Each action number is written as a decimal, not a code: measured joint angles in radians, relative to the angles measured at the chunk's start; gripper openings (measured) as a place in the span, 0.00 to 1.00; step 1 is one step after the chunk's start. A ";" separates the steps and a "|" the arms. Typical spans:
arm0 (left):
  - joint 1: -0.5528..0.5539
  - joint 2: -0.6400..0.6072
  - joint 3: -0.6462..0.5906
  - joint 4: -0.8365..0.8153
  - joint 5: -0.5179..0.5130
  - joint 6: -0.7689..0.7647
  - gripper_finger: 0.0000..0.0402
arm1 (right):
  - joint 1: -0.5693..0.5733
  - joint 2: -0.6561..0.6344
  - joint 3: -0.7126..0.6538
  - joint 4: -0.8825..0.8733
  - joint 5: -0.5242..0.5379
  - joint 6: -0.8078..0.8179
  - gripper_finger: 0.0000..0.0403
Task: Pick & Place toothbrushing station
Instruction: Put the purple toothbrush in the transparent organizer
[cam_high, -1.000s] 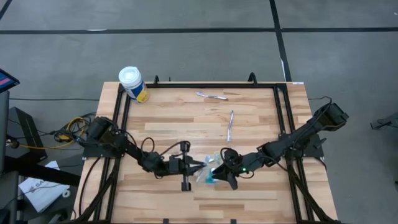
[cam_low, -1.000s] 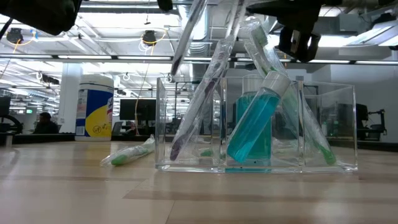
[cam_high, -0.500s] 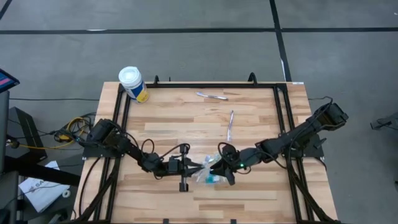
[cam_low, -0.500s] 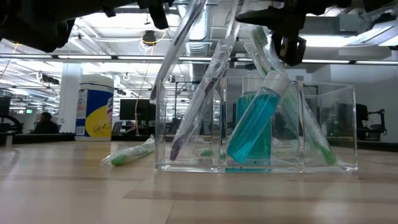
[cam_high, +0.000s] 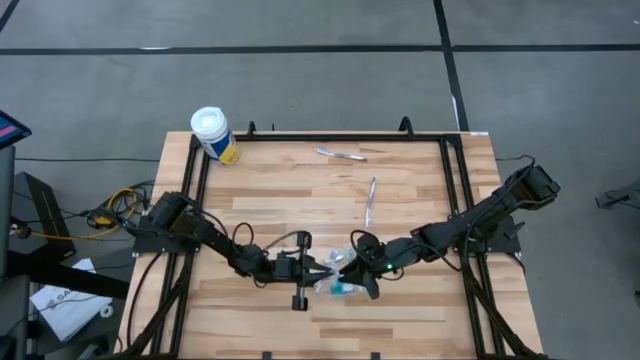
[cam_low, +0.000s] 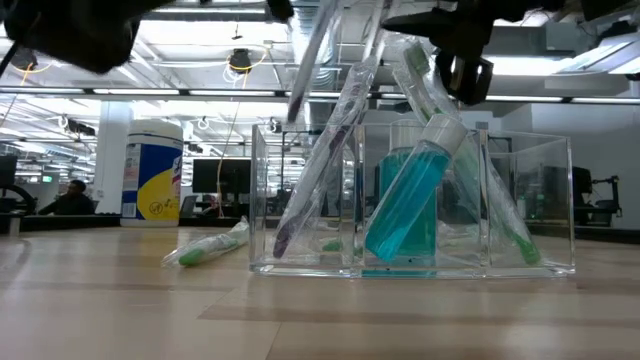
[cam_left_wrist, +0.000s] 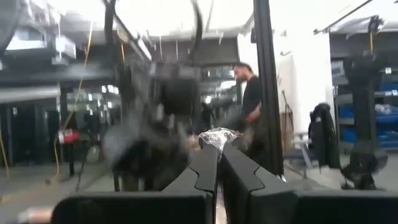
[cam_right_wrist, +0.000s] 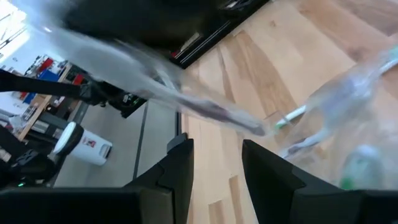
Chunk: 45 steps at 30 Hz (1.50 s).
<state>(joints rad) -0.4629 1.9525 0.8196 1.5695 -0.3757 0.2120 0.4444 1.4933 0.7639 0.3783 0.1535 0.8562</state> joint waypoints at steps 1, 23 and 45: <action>0.000 0.015 -0.001 -0.003 -0.002 -0.012 0.00 | 0.003 0.000 0.000 0.000 0.000 0.000 0.31; -0.001 0.152 -0.003 -0.001 0.025 -0.263 0.10 | 0.027 0.000 0.000 0.000 0.001 -0.018 0.31; 0.021 0.082 -0.003 -0.111 0.042 -0.351 0.58 | 0.027 0.000 0.000 -0.003 -0.052 -0.044 0.31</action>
<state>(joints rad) -0.4419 2.0350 0.8168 1.4581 -0.3340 -0.1386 0.4713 1.4929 0.7643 0.3748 0.1013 0.8119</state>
